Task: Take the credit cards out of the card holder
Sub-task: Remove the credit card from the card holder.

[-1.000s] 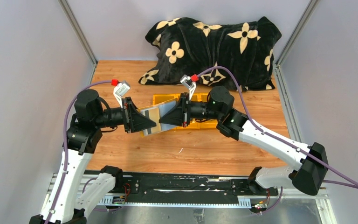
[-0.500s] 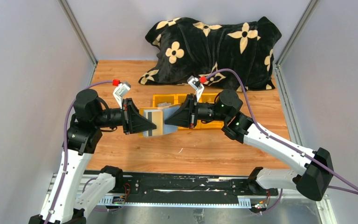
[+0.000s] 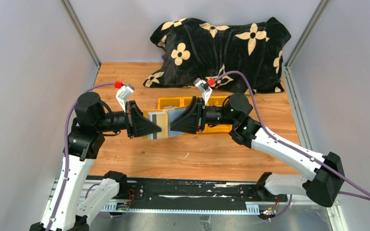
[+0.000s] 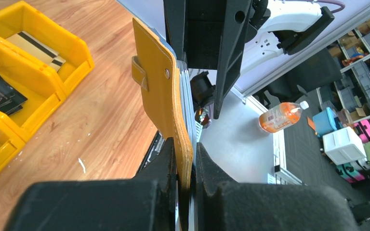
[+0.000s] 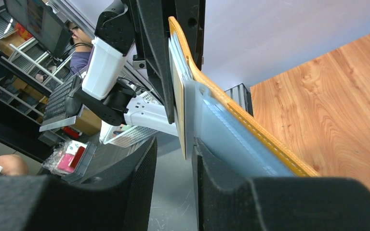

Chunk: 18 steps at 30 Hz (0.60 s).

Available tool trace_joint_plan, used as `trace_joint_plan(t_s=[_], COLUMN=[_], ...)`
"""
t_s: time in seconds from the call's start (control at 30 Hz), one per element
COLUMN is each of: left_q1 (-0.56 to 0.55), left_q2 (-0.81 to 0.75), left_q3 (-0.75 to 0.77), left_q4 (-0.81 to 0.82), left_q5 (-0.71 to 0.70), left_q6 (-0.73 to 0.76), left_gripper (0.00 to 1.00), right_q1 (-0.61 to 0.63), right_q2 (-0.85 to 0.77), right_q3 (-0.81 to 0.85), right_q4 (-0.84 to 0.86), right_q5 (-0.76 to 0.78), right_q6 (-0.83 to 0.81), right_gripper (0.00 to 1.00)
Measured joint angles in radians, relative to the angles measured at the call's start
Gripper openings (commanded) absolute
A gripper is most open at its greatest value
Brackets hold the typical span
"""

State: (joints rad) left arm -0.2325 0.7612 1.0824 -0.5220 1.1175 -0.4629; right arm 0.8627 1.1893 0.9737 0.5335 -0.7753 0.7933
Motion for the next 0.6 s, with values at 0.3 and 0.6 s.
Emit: trace_joint_plan(t_s=[0.3,0.6], left_q1=[0.000,0.005], left_q2=[0.000,-0.009], left_q3=[0.000,0.000], left_q4=[-0.006,-0.002], left_q5=[-0.026,-0.051], left_q6=[0.002,-0.005], left_gripper=[0.01,0.12], right_q1=[0.028,0.053], right_q2=[0.031,0.066], right_q3=[0.020,0.094], right_q4=[-0.039,-0.142], right_q5=[0.009,0.063], right_q6=[-0.034,-0.091], right_gripper=[0.40,0.13])
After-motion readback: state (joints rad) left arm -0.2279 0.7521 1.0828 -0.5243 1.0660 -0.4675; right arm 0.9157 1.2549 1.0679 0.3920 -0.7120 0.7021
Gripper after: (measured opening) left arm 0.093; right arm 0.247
